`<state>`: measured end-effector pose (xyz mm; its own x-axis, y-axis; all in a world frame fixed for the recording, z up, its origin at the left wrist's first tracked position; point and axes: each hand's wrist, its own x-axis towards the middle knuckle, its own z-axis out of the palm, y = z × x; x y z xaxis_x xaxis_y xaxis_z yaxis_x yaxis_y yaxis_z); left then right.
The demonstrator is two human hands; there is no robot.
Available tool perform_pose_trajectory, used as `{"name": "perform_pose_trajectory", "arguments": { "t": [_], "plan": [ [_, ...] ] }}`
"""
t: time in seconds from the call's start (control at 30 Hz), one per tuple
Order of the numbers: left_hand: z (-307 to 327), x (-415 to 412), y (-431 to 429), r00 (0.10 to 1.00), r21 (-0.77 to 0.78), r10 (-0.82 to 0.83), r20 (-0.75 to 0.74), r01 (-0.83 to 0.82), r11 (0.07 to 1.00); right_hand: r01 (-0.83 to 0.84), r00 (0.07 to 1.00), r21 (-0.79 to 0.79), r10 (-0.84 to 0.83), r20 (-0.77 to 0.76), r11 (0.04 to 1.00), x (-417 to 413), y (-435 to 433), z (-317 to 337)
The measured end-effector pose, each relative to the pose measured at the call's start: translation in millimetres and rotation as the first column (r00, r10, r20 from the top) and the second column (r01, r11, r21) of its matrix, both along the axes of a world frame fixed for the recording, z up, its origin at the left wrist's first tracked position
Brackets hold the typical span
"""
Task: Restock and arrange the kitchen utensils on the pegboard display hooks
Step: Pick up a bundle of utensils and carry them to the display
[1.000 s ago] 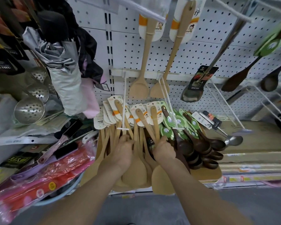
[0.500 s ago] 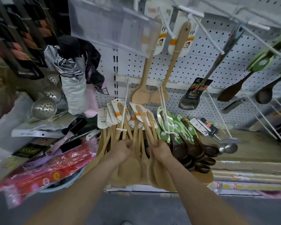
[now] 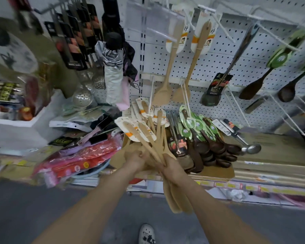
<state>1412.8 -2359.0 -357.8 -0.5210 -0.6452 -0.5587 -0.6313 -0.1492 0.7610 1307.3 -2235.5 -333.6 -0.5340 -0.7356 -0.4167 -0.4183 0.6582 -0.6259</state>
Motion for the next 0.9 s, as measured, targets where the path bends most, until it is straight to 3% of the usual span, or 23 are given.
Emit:
{"name": "perform_pose_trajectory", "arguments": {
  "t": [0.2,0.4,0.57,0.7,0.9],
  "plan": [
    [55,86,9,0.938,0.219,0.281,-0.202,-0.237,0.947,-0.144,0.989,-0.074,0.146,0.031,0.987,82,-4,50],
    [123,164,1,0.717,0.392,0.518,-0.466,-0.358,0.847,-0.248,0.965,-0.277,0.261,0.012,0.928,153,-13,105],
    [173,198,3,0.514,0.412,0.539,-0.667,-0.348,0.842,-0.261,0.958,-0.435,0.287,-0.006,0.862,197,-21,143],
    [221,200,3,0.380,0.370,0.520,-0.765,-0.401,0.838,-0.324,0.945,-0.530,0.298,-0.137,0.784,221,-28,177],
    [279,198,8,0.319,0.220,0.424,-0.848,-0.515,0.829,-0.394,0.917,-0.571,0.269,-0.294,0.721,238,-30,224]
  ]
}}
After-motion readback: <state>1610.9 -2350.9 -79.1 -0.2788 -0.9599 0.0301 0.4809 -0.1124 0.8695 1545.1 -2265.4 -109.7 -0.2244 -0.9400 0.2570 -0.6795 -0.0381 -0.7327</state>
